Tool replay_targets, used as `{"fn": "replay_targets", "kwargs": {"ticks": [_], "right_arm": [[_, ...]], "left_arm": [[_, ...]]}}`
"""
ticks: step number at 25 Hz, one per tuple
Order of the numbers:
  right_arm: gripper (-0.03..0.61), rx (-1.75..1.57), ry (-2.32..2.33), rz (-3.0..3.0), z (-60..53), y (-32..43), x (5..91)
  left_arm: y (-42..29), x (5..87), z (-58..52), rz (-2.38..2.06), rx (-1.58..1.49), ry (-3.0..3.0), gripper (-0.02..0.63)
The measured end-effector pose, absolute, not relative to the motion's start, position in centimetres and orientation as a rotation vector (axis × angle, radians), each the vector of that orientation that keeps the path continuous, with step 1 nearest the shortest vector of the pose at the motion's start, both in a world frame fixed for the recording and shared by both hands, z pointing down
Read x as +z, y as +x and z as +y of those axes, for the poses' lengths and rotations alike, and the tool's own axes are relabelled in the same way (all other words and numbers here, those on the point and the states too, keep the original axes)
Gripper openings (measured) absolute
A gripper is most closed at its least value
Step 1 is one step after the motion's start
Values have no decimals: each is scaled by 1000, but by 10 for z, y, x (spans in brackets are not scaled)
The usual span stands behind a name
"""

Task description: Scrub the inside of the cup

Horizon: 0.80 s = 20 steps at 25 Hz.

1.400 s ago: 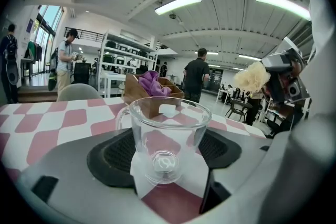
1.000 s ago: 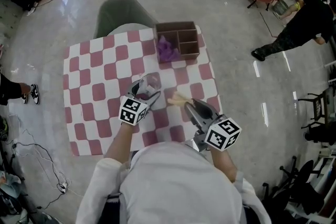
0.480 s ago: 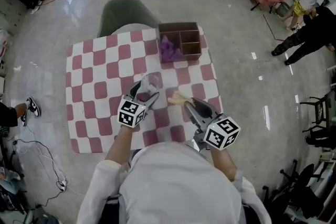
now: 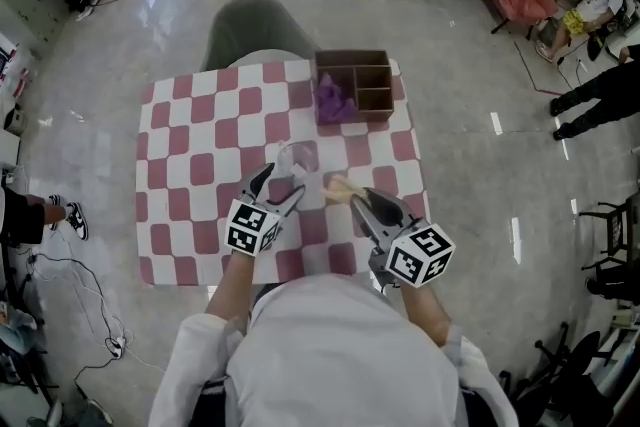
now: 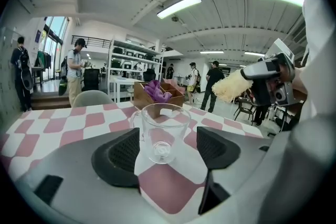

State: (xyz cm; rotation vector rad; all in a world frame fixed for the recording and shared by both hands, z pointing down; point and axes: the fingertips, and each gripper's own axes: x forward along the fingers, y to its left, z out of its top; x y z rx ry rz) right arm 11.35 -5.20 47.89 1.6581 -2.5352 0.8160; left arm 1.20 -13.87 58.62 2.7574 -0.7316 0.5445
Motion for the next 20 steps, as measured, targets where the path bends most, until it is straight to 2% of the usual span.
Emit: {"fn": "replay_targets", "kwargs": {"ticks": [16, 17, 20], "right_arm": [[106, 701, 1549, -2609, -60, 105, 472], [106, 687, 1542, -2616, -60, 105, 471], [106, 646, 1520, -2622, -59, 105, 469]], "left_arm": [[-3, 522, -106, -873, 445, 2806, 351], [-4, 518, -103, -881, 433, 2814, 341], [-6, 509, -96, -925, 420, 2836, 205]]}}
